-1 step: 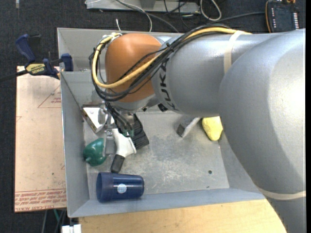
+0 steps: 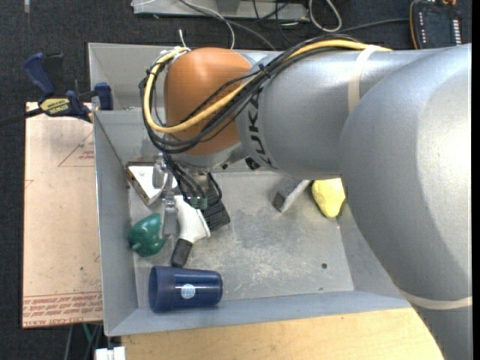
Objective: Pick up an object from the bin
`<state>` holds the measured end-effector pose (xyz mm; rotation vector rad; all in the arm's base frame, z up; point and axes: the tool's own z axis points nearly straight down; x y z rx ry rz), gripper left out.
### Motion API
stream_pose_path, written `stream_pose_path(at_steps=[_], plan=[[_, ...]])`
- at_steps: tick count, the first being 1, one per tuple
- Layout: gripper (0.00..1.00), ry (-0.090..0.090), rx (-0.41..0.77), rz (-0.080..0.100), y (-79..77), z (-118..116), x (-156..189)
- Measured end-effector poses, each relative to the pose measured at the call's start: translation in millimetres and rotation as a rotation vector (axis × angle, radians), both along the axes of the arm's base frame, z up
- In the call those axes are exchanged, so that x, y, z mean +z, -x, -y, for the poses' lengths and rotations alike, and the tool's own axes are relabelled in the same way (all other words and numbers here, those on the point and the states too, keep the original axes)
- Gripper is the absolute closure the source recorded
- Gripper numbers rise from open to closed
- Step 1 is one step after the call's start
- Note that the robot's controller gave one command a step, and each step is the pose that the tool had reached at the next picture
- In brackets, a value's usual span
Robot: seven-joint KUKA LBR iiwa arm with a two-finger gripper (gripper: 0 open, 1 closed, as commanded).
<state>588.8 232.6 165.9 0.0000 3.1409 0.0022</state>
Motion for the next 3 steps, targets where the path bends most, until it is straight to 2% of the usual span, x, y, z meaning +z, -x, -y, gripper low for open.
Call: stream_pose_path(at_steps=[1,2,3], plan=[[0.00,0.000,-0.179,-0.017,22.8,-23,-98],[0.00,-0.004,-0.165,0.007,18.9,-19,-23],[0.00,0.005,-0.384,-0.018,24.1,2,-68]])
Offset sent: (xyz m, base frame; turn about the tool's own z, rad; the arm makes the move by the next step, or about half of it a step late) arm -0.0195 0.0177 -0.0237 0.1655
